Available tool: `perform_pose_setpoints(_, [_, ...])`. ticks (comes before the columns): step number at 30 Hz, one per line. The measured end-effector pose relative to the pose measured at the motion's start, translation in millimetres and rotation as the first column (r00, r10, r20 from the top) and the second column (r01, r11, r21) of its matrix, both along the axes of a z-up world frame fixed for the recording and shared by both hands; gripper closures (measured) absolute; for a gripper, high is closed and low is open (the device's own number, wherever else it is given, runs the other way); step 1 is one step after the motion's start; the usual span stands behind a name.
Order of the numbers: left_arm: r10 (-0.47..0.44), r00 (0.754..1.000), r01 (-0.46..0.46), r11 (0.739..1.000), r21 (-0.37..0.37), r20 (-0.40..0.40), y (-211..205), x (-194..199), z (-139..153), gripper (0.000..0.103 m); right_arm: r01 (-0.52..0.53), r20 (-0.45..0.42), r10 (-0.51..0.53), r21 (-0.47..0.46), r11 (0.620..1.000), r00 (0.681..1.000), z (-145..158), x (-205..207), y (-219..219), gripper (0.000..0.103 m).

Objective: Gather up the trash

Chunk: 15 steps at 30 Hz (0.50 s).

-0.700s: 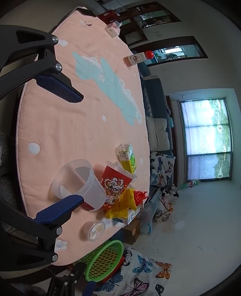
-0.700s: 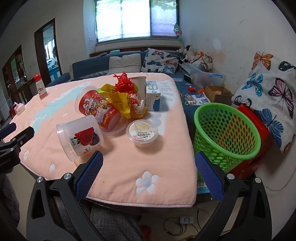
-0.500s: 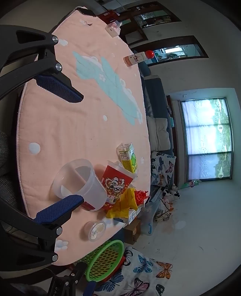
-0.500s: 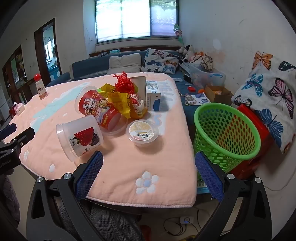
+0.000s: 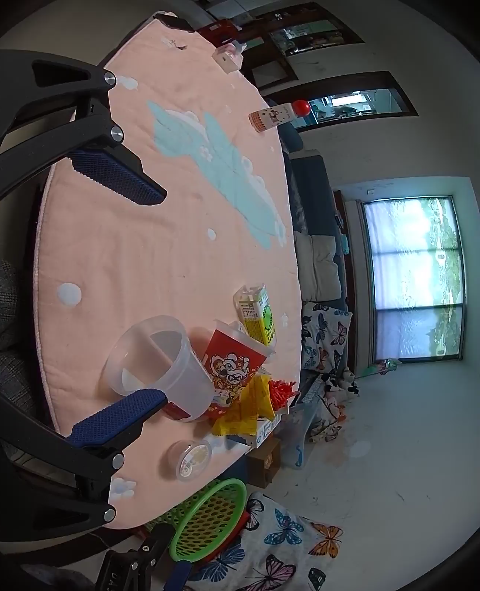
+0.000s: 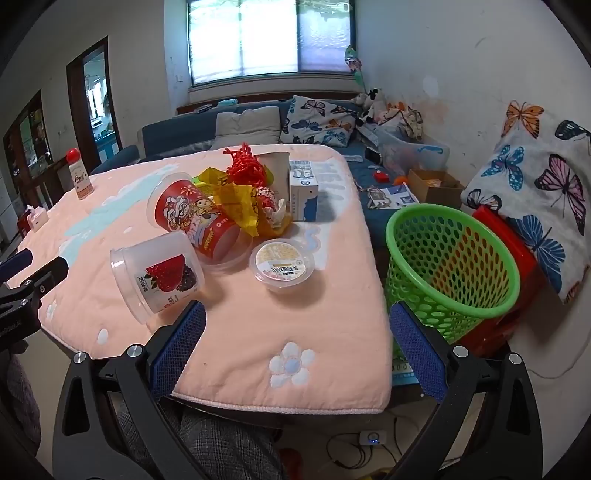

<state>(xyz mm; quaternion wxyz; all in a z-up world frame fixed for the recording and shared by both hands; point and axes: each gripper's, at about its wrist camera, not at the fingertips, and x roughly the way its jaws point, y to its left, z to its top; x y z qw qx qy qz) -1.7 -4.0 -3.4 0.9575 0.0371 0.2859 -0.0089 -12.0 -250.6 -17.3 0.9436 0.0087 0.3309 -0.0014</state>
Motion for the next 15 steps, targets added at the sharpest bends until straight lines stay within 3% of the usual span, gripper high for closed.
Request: perform_pose_setpoints(15, [0.002,1.000,-0.002,1.000,-0.013,-0.008,3.3,2.7,-1.9,0.006,-0.001,-0.006,0.001,0.005,1.000,1.000,0.3,2.0,2.0,0.004])
